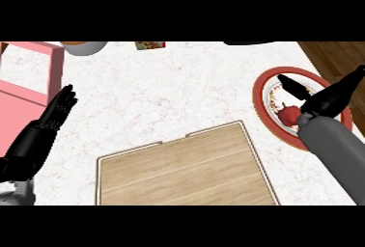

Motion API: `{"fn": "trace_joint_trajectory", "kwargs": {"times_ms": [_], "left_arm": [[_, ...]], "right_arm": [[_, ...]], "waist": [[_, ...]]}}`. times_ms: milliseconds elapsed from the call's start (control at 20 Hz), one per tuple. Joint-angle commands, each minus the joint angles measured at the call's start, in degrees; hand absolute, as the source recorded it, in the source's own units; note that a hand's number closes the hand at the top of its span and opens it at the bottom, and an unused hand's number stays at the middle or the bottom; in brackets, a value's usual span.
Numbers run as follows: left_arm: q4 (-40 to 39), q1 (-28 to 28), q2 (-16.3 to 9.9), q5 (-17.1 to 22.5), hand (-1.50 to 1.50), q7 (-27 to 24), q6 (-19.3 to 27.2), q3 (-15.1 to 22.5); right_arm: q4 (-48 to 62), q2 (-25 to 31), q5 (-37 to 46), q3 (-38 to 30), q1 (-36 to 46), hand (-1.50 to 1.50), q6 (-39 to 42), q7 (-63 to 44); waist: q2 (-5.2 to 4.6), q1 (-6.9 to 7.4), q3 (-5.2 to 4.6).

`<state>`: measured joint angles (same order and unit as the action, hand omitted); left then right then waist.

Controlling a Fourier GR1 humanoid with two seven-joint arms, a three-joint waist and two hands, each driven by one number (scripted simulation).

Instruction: Pick the bell pepper from the tray and place it in the plate

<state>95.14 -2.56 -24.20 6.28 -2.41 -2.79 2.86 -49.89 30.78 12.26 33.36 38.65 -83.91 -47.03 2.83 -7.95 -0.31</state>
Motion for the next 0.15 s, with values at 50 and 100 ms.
{"fn": "trace_joint_trajectory", "kwargs": {"times_ms": [50, 100], "left_arm": [[0.83, 0.08, 0.13, 0.21, 0.0, 0.48, -0.02, -0.22], [1.24, -0.85, 0.1, 0.52, 0.0, 2.43, 0.4, -0.5]], "right_arm": [[-10.26, 0.24, 2.67, -0.41, -8.76, -1.5, -1.94, 0.69], [-13.24, 0.89, 3.32, -0.72, -10.07, -1.5, -1.95, 1.17]], "waist": [[-0.05, -0.21, -0.07], [-0.19, 0.05, -0.02]]}}
